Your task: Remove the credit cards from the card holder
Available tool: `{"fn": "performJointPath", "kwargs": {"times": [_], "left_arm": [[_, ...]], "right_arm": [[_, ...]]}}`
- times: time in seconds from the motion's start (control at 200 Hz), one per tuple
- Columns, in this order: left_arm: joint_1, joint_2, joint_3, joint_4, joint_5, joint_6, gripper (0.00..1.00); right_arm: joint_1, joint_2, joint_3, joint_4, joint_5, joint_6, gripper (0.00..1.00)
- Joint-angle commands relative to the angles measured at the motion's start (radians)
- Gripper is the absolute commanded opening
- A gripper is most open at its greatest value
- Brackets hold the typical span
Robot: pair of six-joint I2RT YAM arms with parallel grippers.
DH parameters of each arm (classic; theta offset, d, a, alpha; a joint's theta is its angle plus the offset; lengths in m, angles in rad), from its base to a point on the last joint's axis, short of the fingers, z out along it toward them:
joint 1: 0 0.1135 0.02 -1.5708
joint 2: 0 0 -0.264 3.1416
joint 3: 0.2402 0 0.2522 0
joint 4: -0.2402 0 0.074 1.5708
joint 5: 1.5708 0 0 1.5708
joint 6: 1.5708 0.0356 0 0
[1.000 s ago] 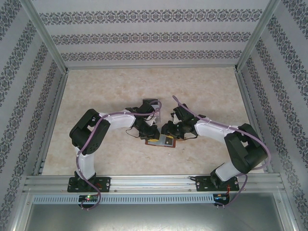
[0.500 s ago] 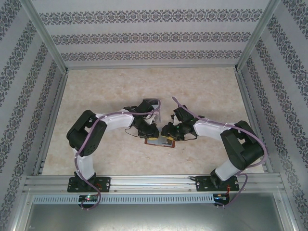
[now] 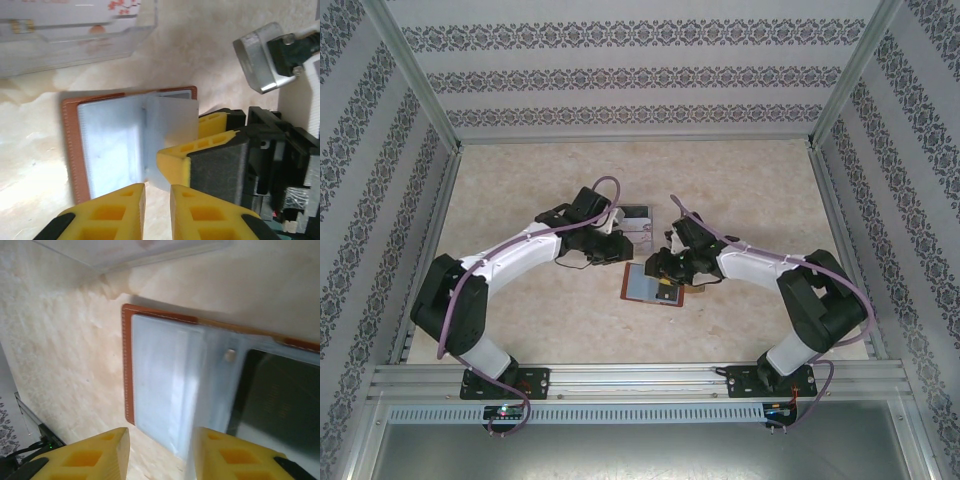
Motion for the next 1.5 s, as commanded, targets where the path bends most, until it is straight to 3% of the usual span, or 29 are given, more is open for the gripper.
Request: {"fn": "performJointPath", "kwargs": {"times": [0.0, 0.57, 0.824, 1.239, 1.499], "left_arm": [[0.022, -0.035, -0.019, -0.042, -0.022, 0.021, 0.21], [0.029, -0.027, -0.047, 0.024, 0.006, -0.01, 0.2], [0.015, 0.015, -0.032, 0.064, 0.038, -0.029, 0.2], [-0.061, 0.156, 0.055, 0.103, 0.085, -0.055, 0.17], [-0.111, 0.256, 0.111, 0.147, 0.125, -0.086, 0.18]], "right_arm": [[0.022, 0.041, 0.039, 0.021, -0.018, 0.017, 0.4], [0.063, 0.165, 0.105, 0.067, -0.039, 0.024, 0.5], [0.037, 0.09, 0.088, 0.043, -0.022, 0.016, 0.5], [-0.09, -0.085, -0.046, -0.096, 0.043, -0.032, 0.49], [-0.138, -0.112, -0.11, -0.116, 0.055, -0.053, 0.48]]}}
